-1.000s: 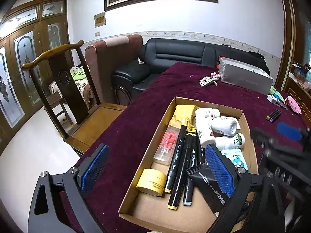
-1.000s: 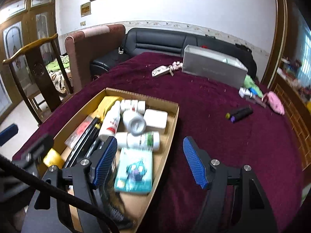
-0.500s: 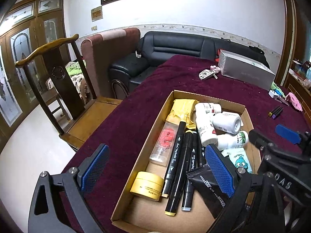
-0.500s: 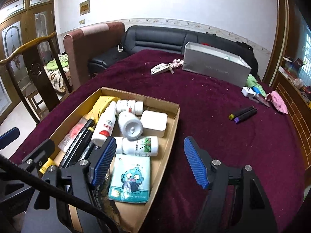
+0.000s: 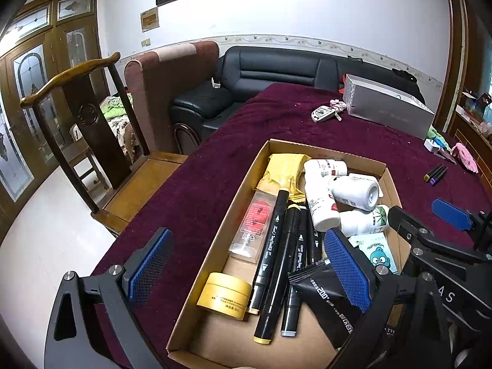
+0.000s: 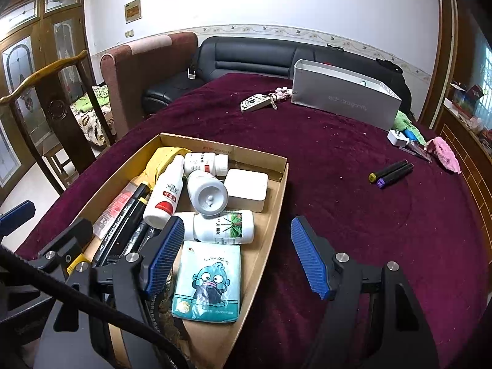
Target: Organize objects
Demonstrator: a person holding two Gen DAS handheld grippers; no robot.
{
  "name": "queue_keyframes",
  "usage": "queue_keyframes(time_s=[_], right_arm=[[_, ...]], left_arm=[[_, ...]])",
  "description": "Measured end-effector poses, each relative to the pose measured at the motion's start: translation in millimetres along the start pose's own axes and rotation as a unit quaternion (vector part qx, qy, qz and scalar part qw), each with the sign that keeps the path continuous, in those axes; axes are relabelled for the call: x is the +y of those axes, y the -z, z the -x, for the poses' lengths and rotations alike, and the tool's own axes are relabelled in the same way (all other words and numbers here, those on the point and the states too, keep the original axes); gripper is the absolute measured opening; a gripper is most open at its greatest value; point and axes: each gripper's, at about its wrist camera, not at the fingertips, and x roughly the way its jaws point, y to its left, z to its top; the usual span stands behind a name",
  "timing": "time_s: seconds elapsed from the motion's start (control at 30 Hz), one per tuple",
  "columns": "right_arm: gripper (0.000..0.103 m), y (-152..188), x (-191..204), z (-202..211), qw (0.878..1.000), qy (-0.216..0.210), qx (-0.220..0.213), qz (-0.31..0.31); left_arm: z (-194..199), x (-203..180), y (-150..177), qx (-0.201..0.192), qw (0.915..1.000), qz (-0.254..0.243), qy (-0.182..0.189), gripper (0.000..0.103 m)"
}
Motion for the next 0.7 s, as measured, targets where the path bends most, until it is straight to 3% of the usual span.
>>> queue_keyframes(time_s=[0.7], right_arm=[[0.072,-1.2,-8.8,7.7,1.000,0.000,-0.009,-0.014]], left_arm=[[7.4,1.5,0.0,-0.007,0.9999,0.008,-0.009,0.096]])
